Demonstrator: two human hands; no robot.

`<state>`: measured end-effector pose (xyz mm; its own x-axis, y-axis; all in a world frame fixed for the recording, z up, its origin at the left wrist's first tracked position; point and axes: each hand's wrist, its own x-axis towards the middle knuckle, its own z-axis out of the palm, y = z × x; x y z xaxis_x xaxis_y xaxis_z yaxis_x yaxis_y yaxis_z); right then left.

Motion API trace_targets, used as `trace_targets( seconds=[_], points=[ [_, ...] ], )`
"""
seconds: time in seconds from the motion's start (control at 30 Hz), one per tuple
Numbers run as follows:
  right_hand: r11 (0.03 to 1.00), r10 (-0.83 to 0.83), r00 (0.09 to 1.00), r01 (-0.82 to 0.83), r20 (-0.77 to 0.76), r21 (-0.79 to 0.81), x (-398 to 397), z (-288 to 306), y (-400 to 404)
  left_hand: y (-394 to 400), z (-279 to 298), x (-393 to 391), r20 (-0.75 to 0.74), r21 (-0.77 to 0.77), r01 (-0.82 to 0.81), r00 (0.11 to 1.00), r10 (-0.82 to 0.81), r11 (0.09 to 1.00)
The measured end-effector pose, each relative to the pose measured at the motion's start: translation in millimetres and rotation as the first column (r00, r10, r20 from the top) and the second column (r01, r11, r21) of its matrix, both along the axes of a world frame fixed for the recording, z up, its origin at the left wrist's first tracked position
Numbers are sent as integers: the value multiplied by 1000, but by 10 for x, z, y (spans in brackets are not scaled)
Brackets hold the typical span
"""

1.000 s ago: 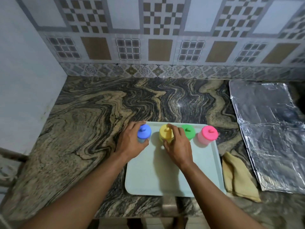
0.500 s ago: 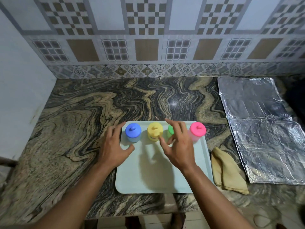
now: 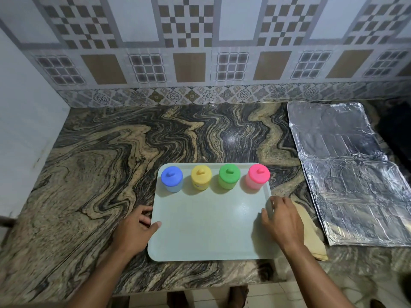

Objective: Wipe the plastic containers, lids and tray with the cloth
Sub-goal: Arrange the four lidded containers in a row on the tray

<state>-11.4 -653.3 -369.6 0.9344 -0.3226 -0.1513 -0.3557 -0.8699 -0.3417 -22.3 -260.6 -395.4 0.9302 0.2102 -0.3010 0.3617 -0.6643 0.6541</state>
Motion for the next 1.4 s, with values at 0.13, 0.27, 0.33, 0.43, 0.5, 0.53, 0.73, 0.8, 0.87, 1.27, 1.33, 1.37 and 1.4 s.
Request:
trace_targets(
  seconds=[0.13, 0.27, 0.33, 0.43, 0.5, 0.53, 0.73, 0.8, 0.87, 1.27, 1.33, 1.37, 1.4],
  points=[
    [998, -65, 997, 65, -42, -17, 61, 2, -58, 4, -40, 57, -34, -14, -59, 998, 58, 998],
    [990, -95, 995, 99, -43, 102, 104, -69, -149, -1, -72, 73, -43, -81, -133, 991, 130, 988],
    [981, -122, 991, 128, -48, 148, 127, -94, -175, 0, -99, 75, -46, -77, -164, 986, 160, 984],
    [973, -132, 990, 139, -52, 182, 197, -110, -157, 12, -112, 93, -27, -94, -211, 977, 210, 973],
    [971, -127, 991, 134, -51, 200, 313, -104, -129, 37, -77, 170, -9, -90, -223, 975, 224, 971],
    [968, -121, 991, 129, -48, 213, 410, -94, -111, 67, -60, 252, -4, -92, -230, 973, 231, 969],
    [958, -107, 994, 106, -13, 267, 1156, 55, 29, 217, 86, 955, 48, -89, -257, 964, 262, 962],
    [955, -109, 994, 110, -18, 275, 1473, 74, 69, 232, 129, 1253, 63, -80, -251, 964, 257, 965],
    [960, -95, 995, 95, -15, 264, 1787, 82, 98, 244, 159, 1551, 67, -42, -238, 968, 241, 970],
    [959, -115, 991, 130, -74, 250, 2917, -55, 80, 232, 127, 2608, -31, 4, -233, 972, 234, 972],
    [960, -119, 990, 135, -79, 244, 2975, -75, 81, 227, 120, 2649, -34, 22, -232, 972, 232, 973],
    [961, -120, 990, 136, -79, 242, 2994, -84, 81, 224, 114, 2659, -35, 31, -232, 972, 233, 972],
    [961, -120, 990, 136, -79, 240, 3008, -94, 80, 228, 103, 2668, -38, 40, -232, 972, 233, 972]
  ],
)
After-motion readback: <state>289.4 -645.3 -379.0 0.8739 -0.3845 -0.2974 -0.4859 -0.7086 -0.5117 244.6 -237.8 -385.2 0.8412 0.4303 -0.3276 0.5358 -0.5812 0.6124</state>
